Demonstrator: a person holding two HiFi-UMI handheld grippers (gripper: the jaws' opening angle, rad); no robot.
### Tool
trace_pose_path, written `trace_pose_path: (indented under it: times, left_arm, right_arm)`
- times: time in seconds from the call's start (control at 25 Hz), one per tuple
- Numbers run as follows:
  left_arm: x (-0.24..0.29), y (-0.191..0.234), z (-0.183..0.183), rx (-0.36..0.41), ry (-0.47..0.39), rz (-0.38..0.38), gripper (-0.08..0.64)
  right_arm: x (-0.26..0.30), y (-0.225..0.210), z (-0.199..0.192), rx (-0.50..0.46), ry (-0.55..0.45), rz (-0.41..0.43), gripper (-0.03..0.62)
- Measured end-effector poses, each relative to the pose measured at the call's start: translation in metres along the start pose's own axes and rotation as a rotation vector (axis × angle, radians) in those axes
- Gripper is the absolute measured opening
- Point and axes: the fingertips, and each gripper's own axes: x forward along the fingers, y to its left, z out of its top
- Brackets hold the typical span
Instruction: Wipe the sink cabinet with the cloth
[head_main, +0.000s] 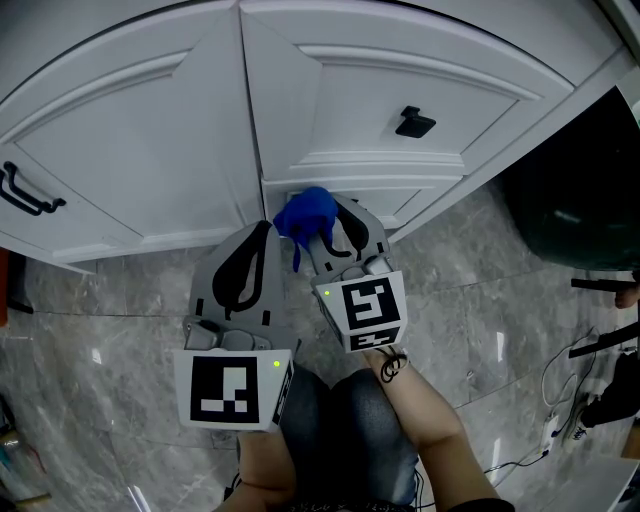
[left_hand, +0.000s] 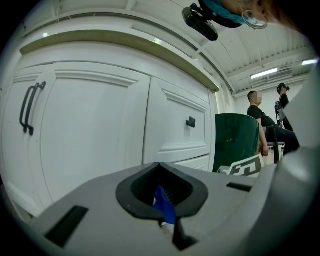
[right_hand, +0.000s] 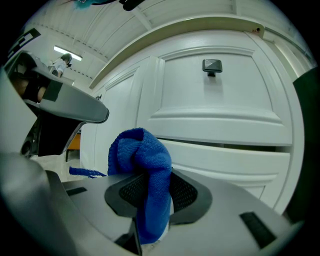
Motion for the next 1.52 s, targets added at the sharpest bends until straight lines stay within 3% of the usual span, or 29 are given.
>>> trace_pose_path:
  times: [0.24, 0.4, 0.76, 1.28, 1.52]
  left_arm:
    - [0.000, 0.000, 0.000, -0.006, -0.002, 0.000, 0.000]
    - [0.000, 0.000, 0.004, -0.052, -0.019, 0.013, 0.000]
    - [0.000, -0.004, 0.005, -0.053, -0.019, 0.005, 0.000]
    - [0.000, -0.005, 0.006, -0.054, -0.022, 0.002, 0.000]
    - [-0.001, -0.001, 0.005, -0.059, -0.024, 0.006, 0.000]
  right_arm:
    - [-0.004, -0.010, -0.003, 0.011, 0.006, -0.024, 0.115]
    - [-0.005, -0.015, -0.004, 0.011, 0.011, -0.039, 0.115]
    - [-0.012, -0.033, -0.009, 0.029, 0.022, -0.087, 0.115]
    - [-0.022, -0.056, -0.013, 0.101, 0.013, -0.137, 0.115]
    - [-0.035, -0.077, -0.010, 0.157, -0.011, -0.210, 0.115]
